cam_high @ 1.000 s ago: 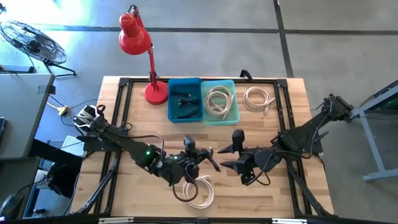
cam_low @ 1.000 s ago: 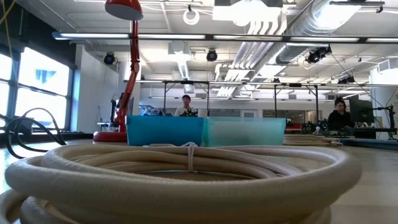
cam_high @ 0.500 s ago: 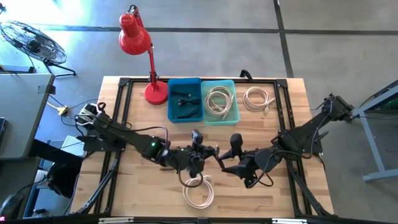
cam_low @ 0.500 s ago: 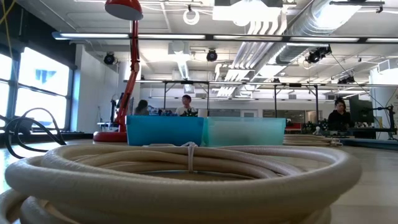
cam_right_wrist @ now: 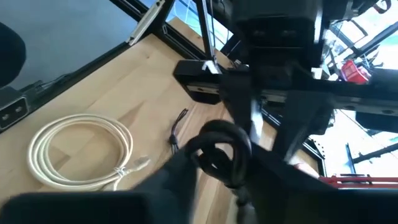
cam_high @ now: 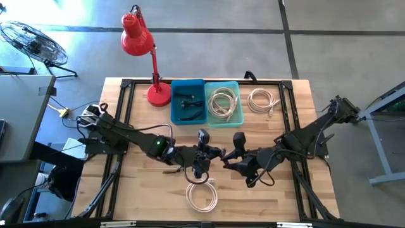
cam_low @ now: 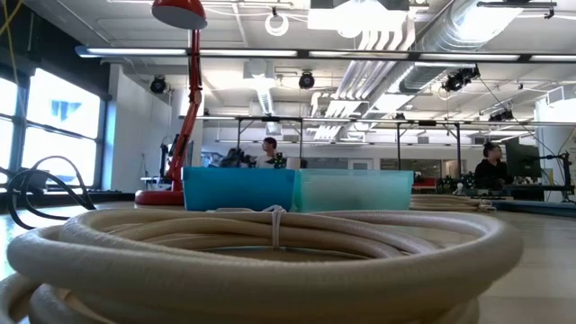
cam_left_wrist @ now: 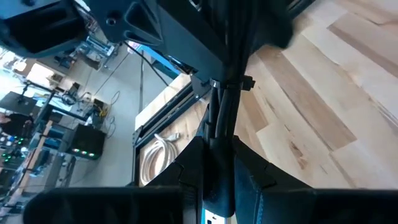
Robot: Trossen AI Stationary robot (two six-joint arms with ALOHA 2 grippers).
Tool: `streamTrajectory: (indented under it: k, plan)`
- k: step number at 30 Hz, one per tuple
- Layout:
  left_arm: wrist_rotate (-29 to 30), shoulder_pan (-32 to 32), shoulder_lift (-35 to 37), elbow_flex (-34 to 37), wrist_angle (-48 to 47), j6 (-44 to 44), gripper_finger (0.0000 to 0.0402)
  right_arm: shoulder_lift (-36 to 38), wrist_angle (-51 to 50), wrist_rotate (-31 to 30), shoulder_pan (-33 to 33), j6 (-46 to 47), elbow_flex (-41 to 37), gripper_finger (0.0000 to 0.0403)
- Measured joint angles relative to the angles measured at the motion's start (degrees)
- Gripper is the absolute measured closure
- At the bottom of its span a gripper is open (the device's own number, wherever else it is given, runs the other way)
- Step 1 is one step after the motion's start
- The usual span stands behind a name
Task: Pick & Place USB Port
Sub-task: Put the black USB cable into the blue bin
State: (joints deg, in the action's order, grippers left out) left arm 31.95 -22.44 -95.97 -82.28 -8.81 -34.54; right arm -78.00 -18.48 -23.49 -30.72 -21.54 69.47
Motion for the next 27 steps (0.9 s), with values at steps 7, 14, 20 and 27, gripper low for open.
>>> streamTrajectory:
  k: [7, 14, 20, 27]
  plan:
    - [-0.14, -0.04, -0.08, 0.04, -0.97, 0.77, 0.0307, 0.00, -0.35, -1.40, -0.03, 0.27, 0.00, 0.0373]
    - [4.17, -0.09, -0.06, 0.04, -1.73, 1.84, 0.0205, -0.02, -2.99, -4.47, -0.18, 1.65, 0.00, 0.0373]
    - [10.53, -0.09, -0.06, 0.04, -6.97, 1.80, 0.0160, 0.09, -11.38, -19.43, -1.00, 5.54, 0.00, 0.0374]
    - [17.87, -0.09, -0.04, 0.02, -18.14, 7.39, 0.0154, 2.82, -20.70, -25.54, 5.42, 11.09, 0.00, 0.0374]
